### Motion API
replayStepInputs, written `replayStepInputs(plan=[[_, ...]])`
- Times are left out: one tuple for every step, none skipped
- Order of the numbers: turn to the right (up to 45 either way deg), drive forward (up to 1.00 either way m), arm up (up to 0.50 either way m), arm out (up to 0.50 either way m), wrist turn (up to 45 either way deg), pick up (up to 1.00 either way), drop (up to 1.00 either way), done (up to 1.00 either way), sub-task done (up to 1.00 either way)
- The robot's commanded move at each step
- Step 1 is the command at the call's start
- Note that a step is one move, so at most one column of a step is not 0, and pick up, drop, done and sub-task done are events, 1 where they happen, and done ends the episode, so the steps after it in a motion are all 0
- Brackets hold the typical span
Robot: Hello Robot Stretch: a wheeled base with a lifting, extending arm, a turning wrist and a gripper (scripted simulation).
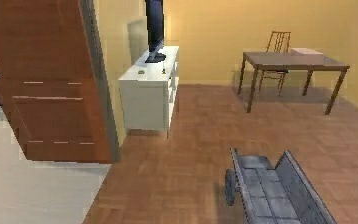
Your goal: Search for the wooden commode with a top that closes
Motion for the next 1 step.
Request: replayStepInputs(plan=[[-9.0, 0.00, 0.00, 0.00, 0.0, 0.00, 0.00, 0.00, 0.00]])
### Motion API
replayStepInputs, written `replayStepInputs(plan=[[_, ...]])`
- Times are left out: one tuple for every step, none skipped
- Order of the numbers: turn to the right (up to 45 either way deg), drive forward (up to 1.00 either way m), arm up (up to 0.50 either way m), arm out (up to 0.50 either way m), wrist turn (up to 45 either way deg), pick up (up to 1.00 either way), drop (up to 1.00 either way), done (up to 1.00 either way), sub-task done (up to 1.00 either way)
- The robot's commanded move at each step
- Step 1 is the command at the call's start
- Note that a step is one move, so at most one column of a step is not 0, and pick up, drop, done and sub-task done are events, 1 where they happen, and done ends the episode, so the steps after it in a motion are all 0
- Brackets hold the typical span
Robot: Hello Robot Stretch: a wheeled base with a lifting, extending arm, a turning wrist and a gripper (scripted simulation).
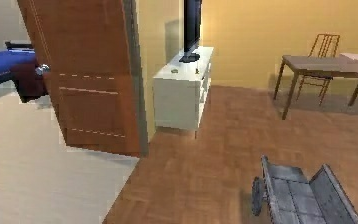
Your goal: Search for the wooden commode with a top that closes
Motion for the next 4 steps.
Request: replayStepInputs(plan=[[0.0, 0.10, 0.00, 0.00, 0.0, 0.00, 0.00, 0.00, 0.00], [-39.0, 0.00, 0.00, 0.00, 0.0, 0.00, 0.00, 0.00, 0.00], [0.0, 0.55, 0.00, 0.00, 0.0, 0.00, 0.00, 0.00, 0.00], [-24.0, 0.00, 0.00, 0.00, 0.0, 0.00, 0.00, 0.00, 0.00]])
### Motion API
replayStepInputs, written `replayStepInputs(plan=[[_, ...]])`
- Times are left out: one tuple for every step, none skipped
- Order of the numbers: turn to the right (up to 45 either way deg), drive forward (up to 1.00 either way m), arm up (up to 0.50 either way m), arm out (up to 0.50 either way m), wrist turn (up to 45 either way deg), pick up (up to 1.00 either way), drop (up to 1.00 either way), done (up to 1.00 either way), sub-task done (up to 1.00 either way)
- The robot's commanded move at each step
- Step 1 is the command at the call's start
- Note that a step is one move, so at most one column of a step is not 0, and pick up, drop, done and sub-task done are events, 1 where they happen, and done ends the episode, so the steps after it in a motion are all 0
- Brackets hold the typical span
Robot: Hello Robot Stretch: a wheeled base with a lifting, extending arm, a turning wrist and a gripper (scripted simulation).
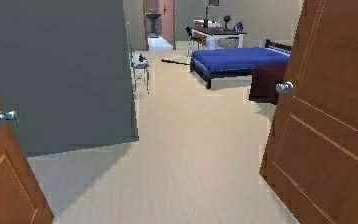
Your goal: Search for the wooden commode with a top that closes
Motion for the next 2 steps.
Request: replayStepInputs(plan=[[0.0, 1.00, 0.00, 0.00, 0.0, 0.00, 0.00, 0.00, 0.00], [-3.0, 0.00, 0.00, 0.00, 0.0, 0.00, 0.00, 0.00, 0.00]])
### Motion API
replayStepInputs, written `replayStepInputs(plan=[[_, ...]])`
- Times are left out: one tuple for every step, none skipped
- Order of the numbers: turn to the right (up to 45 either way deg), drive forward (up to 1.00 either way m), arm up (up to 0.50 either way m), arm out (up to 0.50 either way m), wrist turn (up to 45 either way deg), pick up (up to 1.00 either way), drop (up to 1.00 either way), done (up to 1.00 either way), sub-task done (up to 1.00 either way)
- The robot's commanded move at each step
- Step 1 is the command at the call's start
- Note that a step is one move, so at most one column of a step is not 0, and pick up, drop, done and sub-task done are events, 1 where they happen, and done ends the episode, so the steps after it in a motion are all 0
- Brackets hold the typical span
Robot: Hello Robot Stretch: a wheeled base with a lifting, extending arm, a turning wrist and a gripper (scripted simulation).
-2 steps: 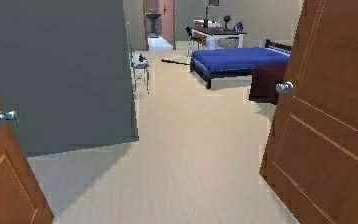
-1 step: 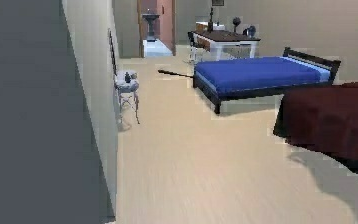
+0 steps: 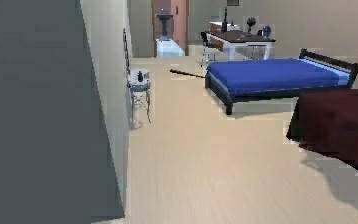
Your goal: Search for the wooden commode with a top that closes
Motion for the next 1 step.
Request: replayStepInputs(plan=[[0.0, 1.00, 0.00, 0.00, 0.0, 0.00, 0.00, 0.00, 0.00]])
